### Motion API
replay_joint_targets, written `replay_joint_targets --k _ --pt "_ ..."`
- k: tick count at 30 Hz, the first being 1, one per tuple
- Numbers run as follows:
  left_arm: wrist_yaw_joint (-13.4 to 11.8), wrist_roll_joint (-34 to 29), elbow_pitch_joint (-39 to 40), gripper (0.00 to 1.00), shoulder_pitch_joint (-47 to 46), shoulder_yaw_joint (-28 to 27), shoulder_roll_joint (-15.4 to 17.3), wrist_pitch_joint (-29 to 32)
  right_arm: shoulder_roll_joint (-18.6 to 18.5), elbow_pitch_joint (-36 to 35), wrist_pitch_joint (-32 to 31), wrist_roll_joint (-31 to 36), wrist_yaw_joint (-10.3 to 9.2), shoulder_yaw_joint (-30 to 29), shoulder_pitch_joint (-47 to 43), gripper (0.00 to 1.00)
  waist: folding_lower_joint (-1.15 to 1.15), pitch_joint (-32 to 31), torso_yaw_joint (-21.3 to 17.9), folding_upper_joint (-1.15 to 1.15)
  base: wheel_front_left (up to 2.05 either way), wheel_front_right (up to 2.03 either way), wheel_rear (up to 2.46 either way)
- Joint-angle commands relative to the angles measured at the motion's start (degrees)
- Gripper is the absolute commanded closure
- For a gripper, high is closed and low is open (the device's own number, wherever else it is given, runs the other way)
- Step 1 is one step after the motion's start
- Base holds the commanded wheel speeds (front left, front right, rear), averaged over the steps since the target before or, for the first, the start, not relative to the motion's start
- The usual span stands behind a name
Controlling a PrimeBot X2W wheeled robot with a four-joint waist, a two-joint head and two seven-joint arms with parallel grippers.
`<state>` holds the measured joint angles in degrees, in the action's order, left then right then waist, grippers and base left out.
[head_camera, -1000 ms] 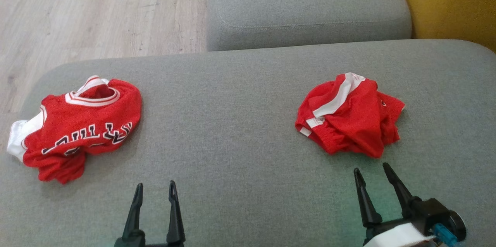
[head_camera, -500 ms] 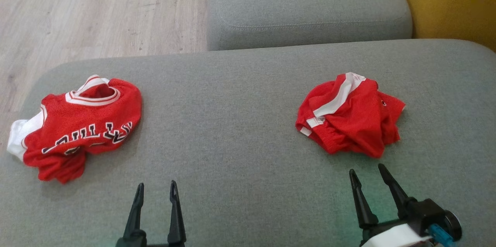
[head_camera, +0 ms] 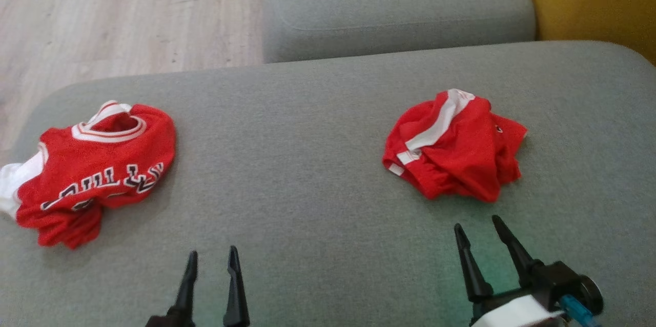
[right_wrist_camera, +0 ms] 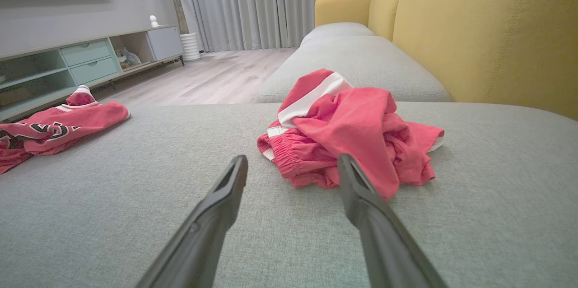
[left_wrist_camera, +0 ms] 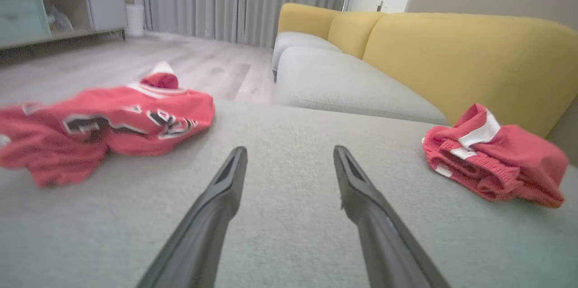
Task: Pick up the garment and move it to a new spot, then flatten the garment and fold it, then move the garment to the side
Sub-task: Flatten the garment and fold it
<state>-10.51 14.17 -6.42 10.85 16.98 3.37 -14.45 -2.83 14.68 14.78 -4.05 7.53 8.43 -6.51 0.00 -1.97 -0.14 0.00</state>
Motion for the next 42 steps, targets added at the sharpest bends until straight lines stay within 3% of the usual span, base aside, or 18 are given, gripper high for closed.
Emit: replay_joint_targets --k 1,2,7,13,25,40,41,42 --pt "2.4 6.1 0.1 0.00 -3.2 -0.4 -0.5 -0.5 -0.6 -1.8 0.2 -0.5 -0.04 2.0 3.3 0.00 0.00 0.8 -1.4 0.00 0.00 0.00 0.00" --pt "2.4 6.1 0.1 0.00 -3.2 -0.4 -0.5 -0.5 -0.6 -1.8 0.2 -0.5 -0.04 2.0 3.3 0.00 0.00 0.8 -1.4 0.00 0.00 0.00 0.00" --pt "8.3 21.3 -7.4 0.00 -7.9 3.4 -0.5 -0.5 -1.1 -2.3 0.2 -0.6 -0.04 3.6 5.4 0.00 0.00 2.6 -5.9 0.00 0.00 0.00 0.00" --pt "11.8 39.8 -14.0 0.00 -17.9 9.8 -0.5 -0.1 -1.0 -4.2 0.2 -0.4 -0.04 3.2 7.4 0.00 0.00 6.3 -12.1 0.00 0.00 0.00 0.00" --pt "14.9 63.0 -21.4 0.00 -37.2 21.4 -0.5 3.8 -0.5 -6.5 0.2 -1.4 -0.04 3.5 11.3 0.00 0.00 14.8 -20.7 0.00 0.00 0.00 0.00" --pt "15.5 69.4 -30.1 0.00 -47.6 28.5 -0.5 1.0 -0.2 -6.4 0.2 -2.0 -0.04 4.0 13.0 0.00 0.00 18.1 -22.7 0.00 0.00 0.00 0.00" --pt "15.6 69.7 -30.4 0.03 -47.9 29.0 -0.5 0.9 -0.1 -6.4 0.2 -2.0 -0.04 3.9 13.0 0.00 0.00 18.3 -22.7 0.00 0.00 0.00 0.00" --pt "15.9 70.0 -30.5 0.53 -48.1 29.4 -0.5 0.8 -0.1 -6.4 0.2 -2.0 -0.04 3.8 13.0 0.00 0.00 18.4 -22.7 0.00 0.00 0.00 0.00"
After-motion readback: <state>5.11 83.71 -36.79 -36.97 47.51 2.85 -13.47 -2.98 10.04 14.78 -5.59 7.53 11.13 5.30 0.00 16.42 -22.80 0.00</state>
